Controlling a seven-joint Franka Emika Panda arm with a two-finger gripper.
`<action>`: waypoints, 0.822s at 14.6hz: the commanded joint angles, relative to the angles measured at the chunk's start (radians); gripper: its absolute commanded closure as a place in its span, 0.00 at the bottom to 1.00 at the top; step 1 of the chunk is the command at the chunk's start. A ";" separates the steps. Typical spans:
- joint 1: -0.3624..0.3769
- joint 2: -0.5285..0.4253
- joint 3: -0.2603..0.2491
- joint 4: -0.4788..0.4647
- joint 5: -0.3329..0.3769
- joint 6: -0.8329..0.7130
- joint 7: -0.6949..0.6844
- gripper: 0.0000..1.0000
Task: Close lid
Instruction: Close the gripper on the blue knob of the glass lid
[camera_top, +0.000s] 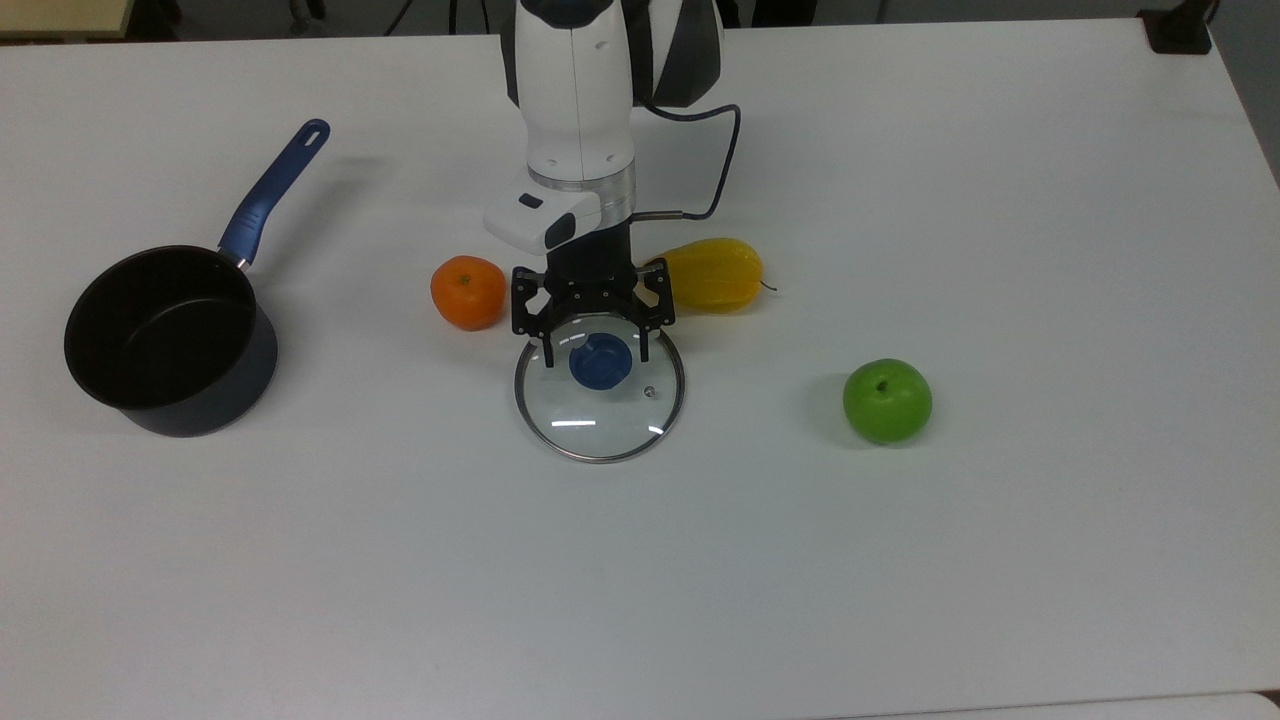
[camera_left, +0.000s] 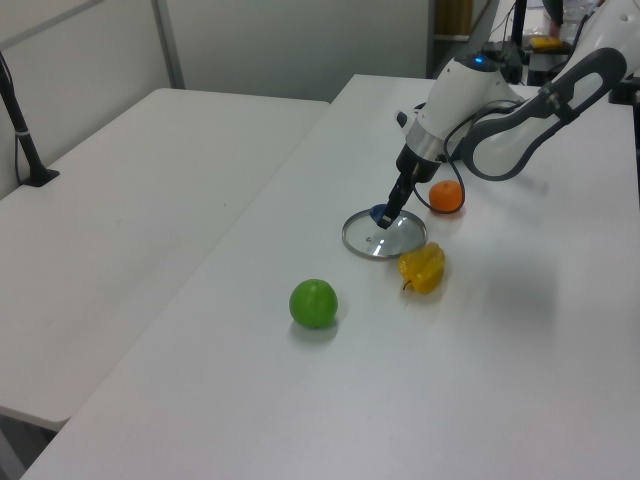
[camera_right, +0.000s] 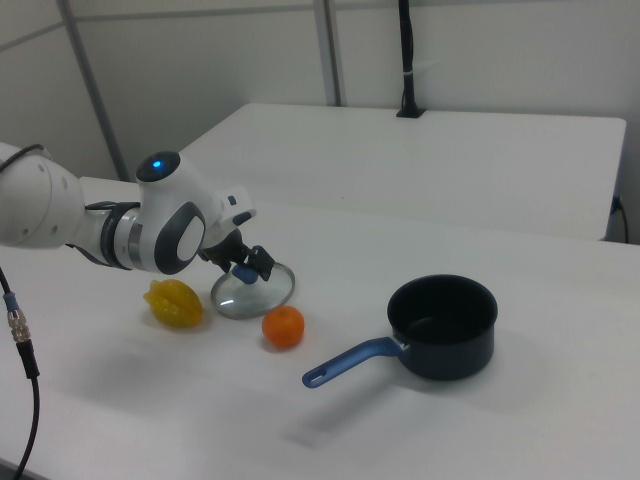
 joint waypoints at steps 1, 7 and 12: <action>0.006 0.000 0.008 -0.001 0.007 0.018 0.036 0.11; 0.006 0.002 0.008 0.002 0.004 0.020 0.042 0.45; 0.006 -0.036 0.006 0.002 0.005 0.009 0.076 0.52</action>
